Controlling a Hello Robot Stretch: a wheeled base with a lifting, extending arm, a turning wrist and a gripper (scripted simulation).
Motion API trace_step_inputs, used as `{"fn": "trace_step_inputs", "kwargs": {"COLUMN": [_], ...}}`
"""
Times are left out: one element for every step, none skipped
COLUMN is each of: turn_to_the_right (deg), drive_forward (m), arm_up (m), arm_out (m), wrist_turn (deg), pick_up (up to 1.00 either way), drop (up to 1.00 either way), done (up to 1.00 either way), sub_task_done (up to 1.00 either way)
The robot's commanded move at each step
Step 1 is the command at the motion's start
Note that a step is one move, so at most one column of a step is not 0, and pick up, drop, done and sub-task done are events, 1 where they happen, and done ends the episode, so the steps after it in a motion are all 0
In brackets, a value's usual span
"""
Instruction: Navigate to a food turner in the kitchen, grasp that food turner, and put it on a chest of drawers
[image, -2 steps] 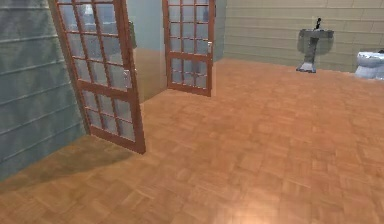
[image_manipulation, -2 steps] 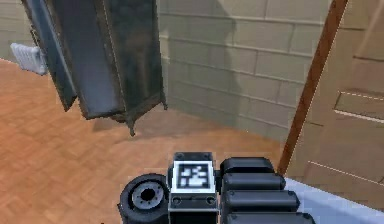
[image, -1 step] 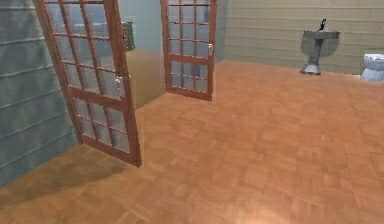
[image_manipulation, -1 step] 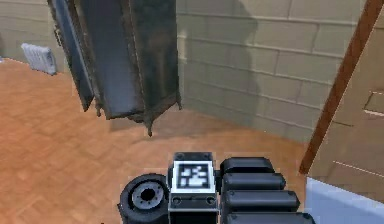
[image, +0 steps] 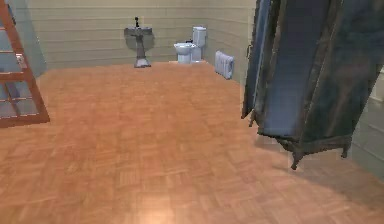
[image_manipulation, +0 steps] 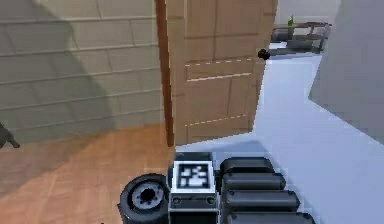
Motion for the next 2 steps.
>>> {"fn": "trace_step_inputs", "kwargs": {"turn_to_the_right": [45.0, 6.0], "drive_forward": [0.00, 0.00], "arm_up": [0.00, 0.00], "arm_out": [0.00, 0.00], "wrist_turn": [0.0, 0.0], "pick_up": [0.00, 0.00], "drop": [0.00, 0.00], "done": [0.00, 0.00], "sub_task_done": [0.00, 0.00]}}
